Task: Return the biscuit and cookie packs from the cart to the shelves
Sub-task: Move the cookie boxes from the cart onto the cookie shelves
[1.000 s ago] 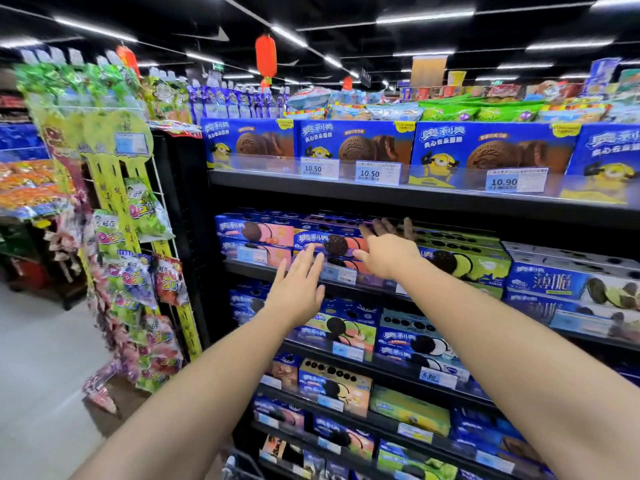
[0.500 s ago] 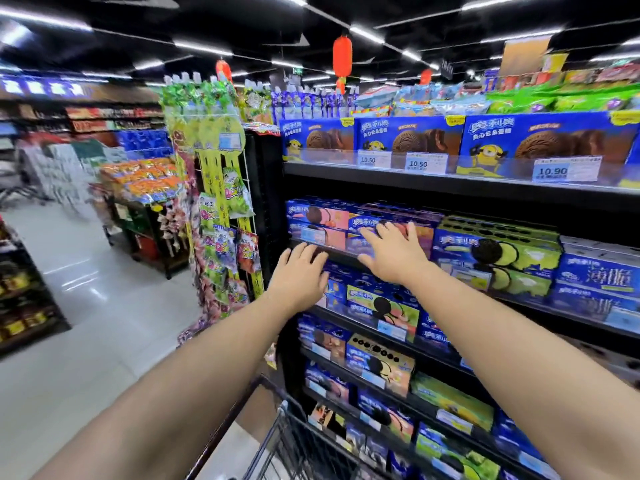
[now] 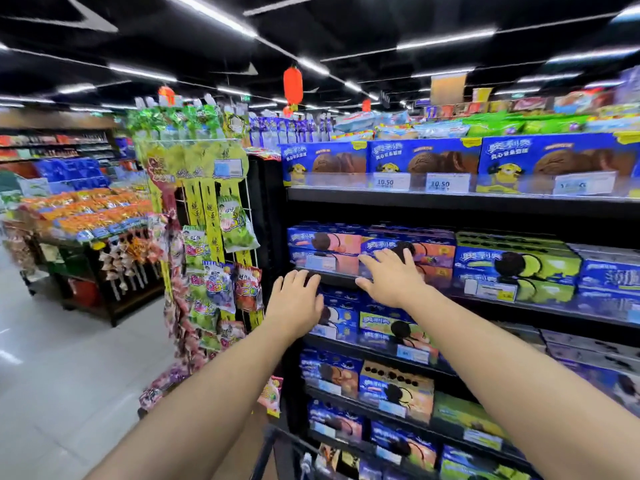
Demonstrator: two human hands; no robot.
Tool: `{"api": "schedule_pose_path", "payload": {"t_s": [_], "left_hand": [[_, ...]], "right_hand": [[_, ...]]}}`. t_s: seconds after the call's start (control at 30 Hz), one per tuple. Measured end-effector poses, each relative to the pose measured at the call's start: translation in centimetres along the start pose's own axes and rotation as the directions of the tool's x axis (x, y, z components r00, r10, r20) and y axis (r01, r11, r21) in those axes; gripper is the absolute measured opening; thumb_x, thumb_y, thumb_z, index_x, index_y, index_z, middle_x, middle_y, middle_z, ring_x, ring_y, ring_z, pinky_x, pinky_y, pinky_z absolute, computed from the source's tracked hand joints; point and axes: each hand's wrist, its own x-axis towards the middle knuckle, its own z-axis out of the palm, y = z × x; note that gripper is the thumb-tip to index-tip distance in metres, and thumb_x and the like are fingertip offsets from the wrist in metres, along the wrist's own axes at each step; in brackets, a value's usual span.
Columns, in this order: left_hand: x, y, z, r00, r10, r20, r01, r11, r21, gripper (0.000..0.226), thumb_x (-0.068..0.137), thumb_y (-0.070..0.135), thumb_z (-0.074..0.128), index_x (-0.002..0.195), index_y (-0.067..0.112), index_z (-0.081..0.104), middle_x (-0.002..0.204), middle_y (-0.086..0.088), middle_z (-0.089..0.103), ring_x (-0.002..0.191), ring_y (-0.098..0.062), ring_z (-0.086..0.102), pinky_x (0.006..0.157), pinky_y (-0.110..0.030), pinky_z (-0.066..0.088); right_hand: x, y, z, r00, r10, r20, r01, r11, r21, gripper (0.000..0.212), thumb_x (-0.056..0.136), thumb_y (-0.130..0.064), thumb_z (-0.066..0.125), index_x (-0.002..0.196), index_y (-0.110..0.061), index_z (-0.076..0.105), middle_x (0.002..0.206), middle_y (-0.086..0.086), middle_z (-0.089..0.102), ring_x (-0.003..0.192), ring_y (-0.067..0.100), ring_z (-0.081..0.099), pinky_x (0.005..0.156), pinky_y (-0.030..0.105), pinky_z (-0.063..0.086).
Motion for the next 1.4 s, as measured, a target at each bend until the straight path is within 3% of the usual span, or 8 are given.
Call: {"api": "schedule_pose_path", "payload": {"t_s": [0.2, 0.37, 0.6, 0.73, 0.9, 1.03, 1.27, 1.4], "left_hand": [[4.4, -2.9, 1.7, 0.995, 0.098, -0.025, -0.099, 0.995, -0.018, 0.048, 0.103, 0.045, 0.035, 0.143, 0.019, 0.04, 0.149, -0.006, 0.04, 0.14, -0.026, 0.034, 0.117, -0.045, 0.029], [7.7, -3.6, 3.6, 0.993, 0.113, -0.031, -0.115, 0.992, -0.053, 0.059, 0.104, 0.046, 0.031, 0.157, 0.02, 0.025, 0.164, -0.01, 0.023, 0.151, -0.027, 0.02, 0.122, -0.046, 0.021], [11.2, -4.5, 6.6, 0.989, 0.108, -0.097, -0.115, 0.991, -0.07, 0.064, 0.104, 0.046, 0.03, 0.16, 0.021, 0.014, 0.167, -0.013, 0.01, 0.154, -0.03, 0.009, 0.123, -0.046, 0.019], [12.5, -5.7, 8.1, 0.986, 0.08, -0.145, -0.095, 0.991, -0.098, 0.065, 0.103, 0.044, 0.039, 0.159, 0.016, 0.023, 0.165, -0.019, 0.015, 0.152, -0.037, 0.016, 0.122, -0.051, 0.022], [12.7, -7.4, 10.0, 0.975, 0.111, -0.19, -0.126, 0.99, -0.069, 0.062, 0.101, 0.042, 0.044, 0.155, 0.013, 0.033, 0.162, -0.021, 0.025, 0.148, -0.039, 0.025, 0.12, -0.054, 0.026], [12.8, -7.9, 11.0, 0.967, 0.13, -0.218, -0.147, 0.987, -0.063, 0.062, 0.101, 0.041, 0.043, 0.154, 0.013, 0.033, 0.163, -0.02, 0.019, 0.15, -0.038, 0.019, 0.121, -0.054, 0.024], [12.9, -8.3, 11.4, 0.958, 0.159, -0.24, -0.174, 0.984, -0.043, 0.064, 0.099, 0.042, 0.04, 0.154, 0.012, 0.03, 0.163, -0.021, 0.016, 0.152, -0.038, 0.015, 0.122, -0.055, 0.02], [12.4, -8.2, 11.2, 0.966, 0.164, -0.2, -0.179, 0.982, -0.06, 0.066, 0.1, 0.042, 0.043, 0.157, 0.012, 0.027, 0.164, -0.021, 0.014, 0.153, -0.037, 0.013, 0.122, -0.056, 0.019]], "right_hand": [[3.0, -2.3, 0.3, 0.994, 0.11, 0.012, -0.11, 0.994, -0.01, 0.065, 0.102, -0.059, 0.035, 0.157, -0.028, 0.022, 0.164, 0.008, 0.024, 0.154, 0.026, 0.011, 0.12, 0.06, -0.005], [6.0, -2.4, 1.1, 0.991, 0.137, 0.001, -0.137, 0.99, -0.03, 0.065, 0.101, -0.058, 0.039, 0.157, -0.028, 0.022, 0.162, 0.009, 0.027, 0.153, 0.027, 0.013, 0.121, 0.06, -0.001], [12.6, -2.5, 1.7, 0.989, 0.114, -0.097, -0.124, 0.988, -0.095, 0.073, 0.096, -0.064, 0.044, 0.155, -0.025, 0.025, 0.158, 0.008, 0.035, 0.146, 0.03, 0.031, 0.119, 0.053, 0.018], [16.6, -2.2, 1.2, 0.981, 0.18, 0.076, -0.169, 0.976, -0.135, 0.099, 0.087, -0.076, 0.048, 0.161, -0.029, 0.003, 0.168, 0.013, 0.009, 0.155, 0.031, 0.007, 0.123, 0.056, -0.002], [19.5, -1.5, 1.0, 0.924, 0.232, 0.302, -0.187, 0.967, -0.171, 0.108, 0.074, -0.086, 0.055, 0.155, -0.049, -0.006, 0.167, 0.015, 0.011, 0.152, 0.037, 0.013, 0.12, 0.062, 0.007], [19.8, -1.0, 0.6, 0.932, 0.235, 0.275, -0.169, 0.955, -0.244, 0.098, 0.073, -0.091, 0.047, 0.152, -0.057, 0.001, 0.165, 0.016, 0.017, 0.151, 0.038, 0.016, 0.118, 0.065, 0.001], [19.2, -0.8, -0.4, 0.914, 0.189, 0.358, -0.156, 0.981, -0.119, 0.094, 0.077, -0.085, 0.051, 0.153, -0.056, 0.002, 0.167, 0.01, 0.015, 0.154, 0.032, 0.008, 0.119, 0.054, 0.011], [18.6, -1.7, 0.7, 0.924, 0.239, 0.3, -0.168, 0.955, -0.242, 0.095, 0.079, -0.089, 0.04, 0.154, -0.053, -0.004, 0.165, 0.018, 0.016, 0.152, 0.037, 0.011, 0.116, 0.065, -0.008]]}}
